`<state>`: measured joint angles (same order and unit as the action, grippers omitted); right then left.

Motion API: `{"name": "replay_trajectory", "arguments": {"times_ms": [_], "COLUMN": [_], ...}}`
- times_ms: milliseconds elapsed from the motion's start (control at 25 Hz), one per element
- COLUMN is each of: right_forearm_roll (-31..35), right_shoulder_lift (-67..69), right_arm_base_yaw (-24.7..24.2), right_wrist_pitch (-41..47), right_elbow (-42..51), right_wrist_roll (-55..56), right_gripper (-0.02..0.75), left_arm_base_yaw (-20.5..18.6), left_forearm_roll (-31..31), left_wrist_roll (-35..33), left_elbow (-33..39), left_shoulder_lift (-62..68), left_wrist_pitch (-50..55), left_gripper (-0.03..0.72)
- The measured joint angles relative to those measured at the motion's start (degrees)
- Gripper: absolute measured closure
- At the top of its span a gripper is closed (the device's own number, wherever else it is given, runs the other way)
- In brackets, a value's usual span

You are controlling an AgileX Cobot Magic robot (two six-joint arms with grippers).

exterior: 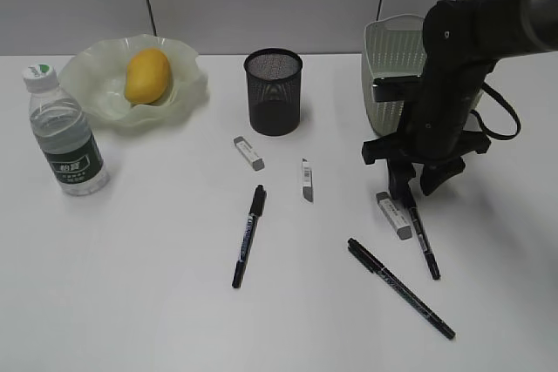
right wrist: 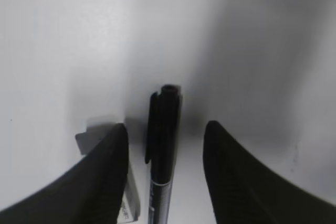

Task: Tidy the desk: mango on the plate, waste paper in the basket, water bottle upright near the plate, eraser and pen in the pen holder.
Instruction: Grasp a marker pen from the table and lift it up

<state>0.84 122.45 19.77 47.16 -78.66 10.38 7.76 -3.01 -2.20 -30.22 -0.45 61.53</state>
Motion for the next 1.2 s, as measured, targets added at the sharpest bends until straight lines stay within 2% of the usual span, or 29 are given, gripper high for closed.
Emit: {"name": "replay_trajectory", "arguments": {"times_ms": [760, 840, 1040, 1200], "right_forearm_roll": [-2.75, -2.75, -2.58, -2.58], "right_shoulder_lift": [1.23, 1.24, 1.24, 0.38], "right_arm_base_yaw": [0.15, 0.15, 0.15, 0.43], "right_wrist_pitch": [-2.67, -2.67, -2.67, -3.01], "right_elbow": [0.0, 0.0, 0.0, 0.0], "right_wrist_roll": [1.64, 1.64, 1.64, 1.64], "right_gripper": [0.409, 0.434, 0.591, 0.598], "left_arm_base_yaw": [0.0, 0.0, 0.0, 0.0], "left_forearm_roll": [0.0, 0.0, 0.0, 0.0], "left_wrist_roll": [0.0, 0.0, 0.0, 0.0], "left_elbow": [0.0, 0.0, 0.0, 0.0], "left_shoulder_lift": [0.0, 0.0, 0.0, 0.0], "left_wrist_pitch": [0.0, 0.0, 0.0, 0.0], "left_gripper": [0.181, 0.181, 0.182, 0.182]}}
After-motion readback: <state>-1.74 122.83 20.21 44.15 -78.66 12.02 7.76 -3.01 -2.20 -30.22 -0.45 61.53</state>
